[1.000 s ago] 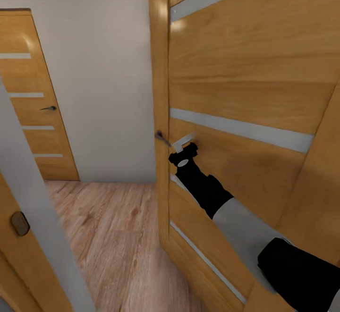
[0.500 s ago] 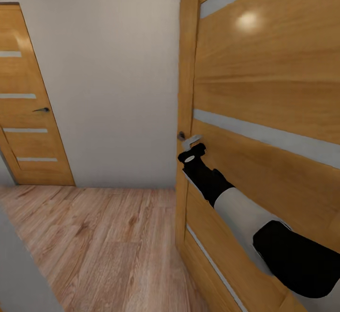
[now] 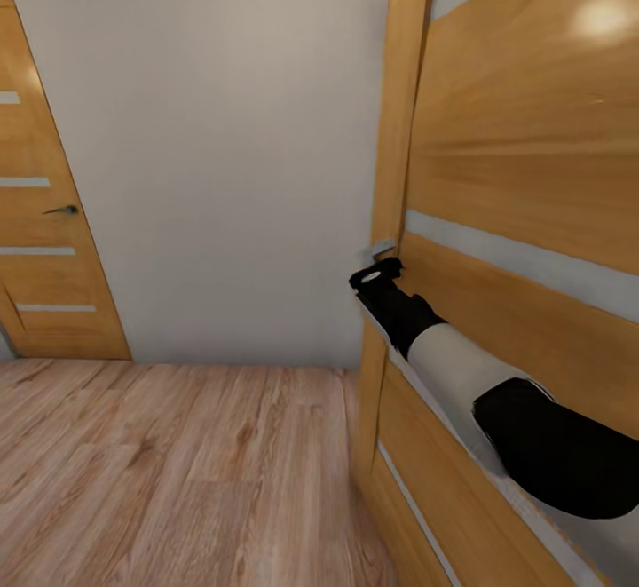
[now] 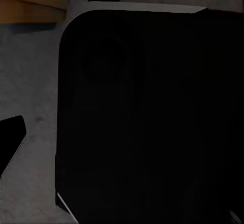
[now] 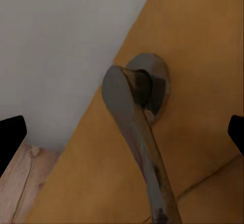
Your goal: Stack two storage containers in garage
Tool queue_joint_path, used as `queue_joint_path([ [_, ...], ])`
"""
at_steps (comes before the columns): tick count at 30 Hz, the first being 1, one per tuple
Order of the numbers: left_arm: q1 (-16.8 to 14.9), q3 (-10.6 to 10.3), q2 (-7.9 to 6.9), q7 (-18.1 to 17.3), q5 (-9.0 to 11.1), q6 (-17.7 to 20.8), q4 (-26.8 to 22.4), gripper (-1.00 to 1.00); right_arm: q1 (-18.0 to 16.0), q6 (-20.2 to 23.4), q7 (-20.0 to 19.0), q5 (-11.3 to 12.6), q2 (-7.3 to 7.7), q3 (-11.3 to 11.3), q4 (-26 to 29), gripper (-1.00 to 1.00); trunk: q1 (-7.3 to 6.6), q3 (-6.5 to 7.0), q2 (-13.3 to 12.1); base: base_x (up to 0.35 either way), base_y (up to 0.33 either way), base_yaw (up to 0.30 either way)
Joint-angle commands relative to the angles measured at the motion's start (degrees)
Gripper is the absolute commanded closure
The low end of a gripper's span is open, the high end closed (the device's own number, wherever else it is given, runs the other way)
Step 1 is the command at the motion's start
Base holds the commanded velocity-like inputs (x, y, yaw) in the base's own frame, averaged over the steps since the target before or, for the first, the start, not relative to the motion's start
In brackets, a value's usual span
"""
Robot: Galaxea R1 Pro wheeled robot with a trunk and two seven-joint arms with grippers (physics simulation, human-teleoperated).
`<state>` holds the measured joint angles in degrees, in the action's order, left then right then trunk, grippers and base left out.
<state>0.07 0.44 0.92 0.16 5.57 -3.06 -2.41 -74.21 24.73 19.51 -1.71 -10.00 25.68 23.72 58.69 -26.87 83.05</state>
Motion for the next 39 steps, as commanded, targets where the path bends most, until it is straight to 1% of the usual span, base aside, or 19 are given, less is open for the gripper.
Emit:
queue_joint_path([
  [1,0.01,-0.01,0.02,0.02,0.58,-0.11,-0.05,-1.0,-0.54,0.53,0.29,-0.4,0.0,-0.11,-0.66,-1.0,0.03,-0.06,0.02,0.319,0.0,0.0],
  [7,0.01,-0.01,-0.02,0.02,0.58,-0.11,-0.05,-1.0,-1.83,0.48,0.27,-0.47,0.0,-2.47,-2.6,-1.0,0.03,-0.06,0.02,0.319,0.0,0.0],
  [19,0.01,-0.01,0.02,0.02,0.58,-0.11,-0.05,-1.0,-1.99,-0.96,0.27,-0.52,0.0,-3.07,-2.87,-1.0,0.03,-0.06,0.02,0.289,0.0,0.0],
  [39,0.01,0.06,0.04,0.06,0.58,-0.11,-0.05,-1.0,-1.99,-0.97,0.23,-0.51,0.01,-3.01,-2.73,-1.0,0.03,-0.06,0.02,0.013,0.0,0.0],
])
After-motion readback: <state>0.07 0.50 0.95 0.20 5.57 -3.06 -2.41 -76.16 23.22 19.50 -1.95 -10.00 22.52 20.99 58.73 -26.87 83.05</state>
